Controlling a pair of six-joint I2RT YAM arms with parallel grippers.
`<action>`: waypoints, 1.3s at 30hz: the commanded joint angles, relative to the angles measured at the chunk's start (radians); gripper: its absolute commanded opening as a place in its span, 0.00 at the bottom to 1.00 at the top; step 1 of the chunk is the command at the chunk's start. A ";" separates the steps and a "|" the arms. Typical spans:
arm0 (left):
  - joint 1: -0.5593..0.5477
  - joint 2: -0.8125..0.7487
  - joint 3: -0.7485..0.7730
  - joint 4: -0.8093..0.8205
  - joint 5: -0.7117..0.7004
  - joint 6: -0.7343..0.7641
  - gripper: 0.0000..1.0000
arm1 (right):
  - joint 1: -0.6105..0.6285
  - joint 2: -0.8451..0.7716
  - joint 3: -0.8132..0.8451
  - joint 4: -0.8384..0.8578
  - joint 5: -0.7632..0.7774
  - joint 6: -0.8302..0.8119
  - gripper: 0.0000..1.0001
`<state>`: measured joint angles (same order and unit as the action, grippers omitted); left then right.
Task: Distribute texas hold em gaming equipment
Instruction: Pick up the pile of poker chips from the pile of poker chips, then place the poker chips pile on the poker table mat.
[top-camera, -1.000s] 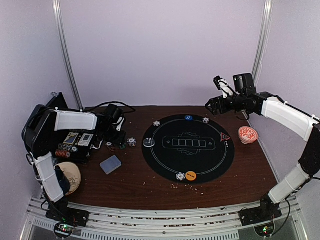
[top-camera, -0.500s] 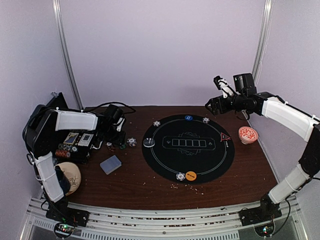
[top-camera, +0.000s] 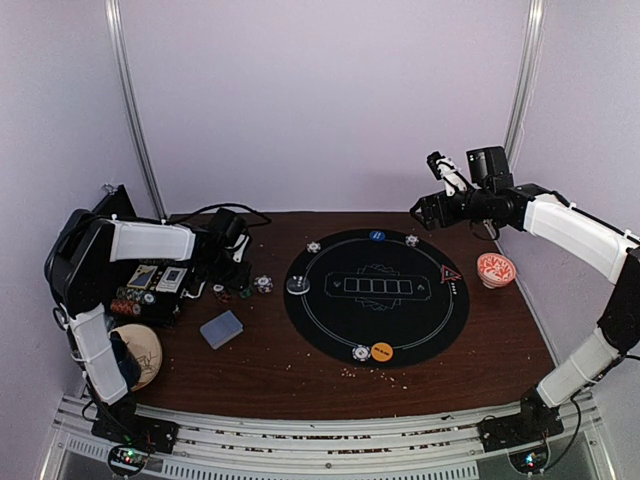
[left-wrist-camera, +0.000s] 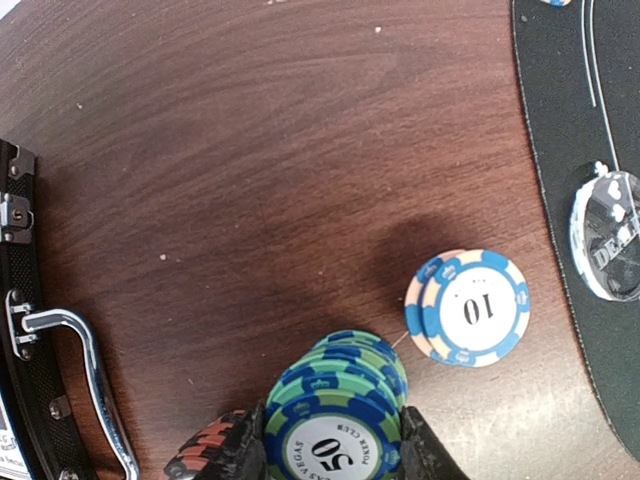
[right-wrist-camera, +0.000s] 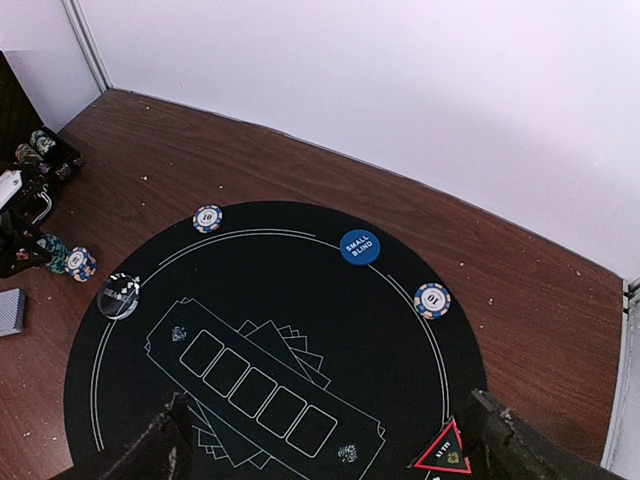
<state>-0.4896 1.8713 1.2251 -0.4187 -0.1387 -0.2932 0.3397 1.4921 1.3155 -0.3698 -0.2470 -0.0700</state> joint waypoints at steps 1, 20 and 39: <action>0.002 -0.060 0.024 0.042 -0.007 -0.003 0.27 | -0.004 -0.027 -0.012 0.010 -0.003 0.016 0.94; -0.310 0.228 0.474 -0.047 -0.043 -0.004 0.27 | -0.018 -0.055 -0.034 0.064 0.123 0.050 0.95; -0.462 0.643 0.872 -0.034 -0.019 -0.056 0.28 | -0.087 -0.110 -0.074 0.117 0.087 0.085 0.95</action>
<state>-0.9646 2.4943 2.0586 -0.4744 -0.1410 -0.3260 0.2573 1.3972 1.2526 -0.2714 -0.1452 0.0063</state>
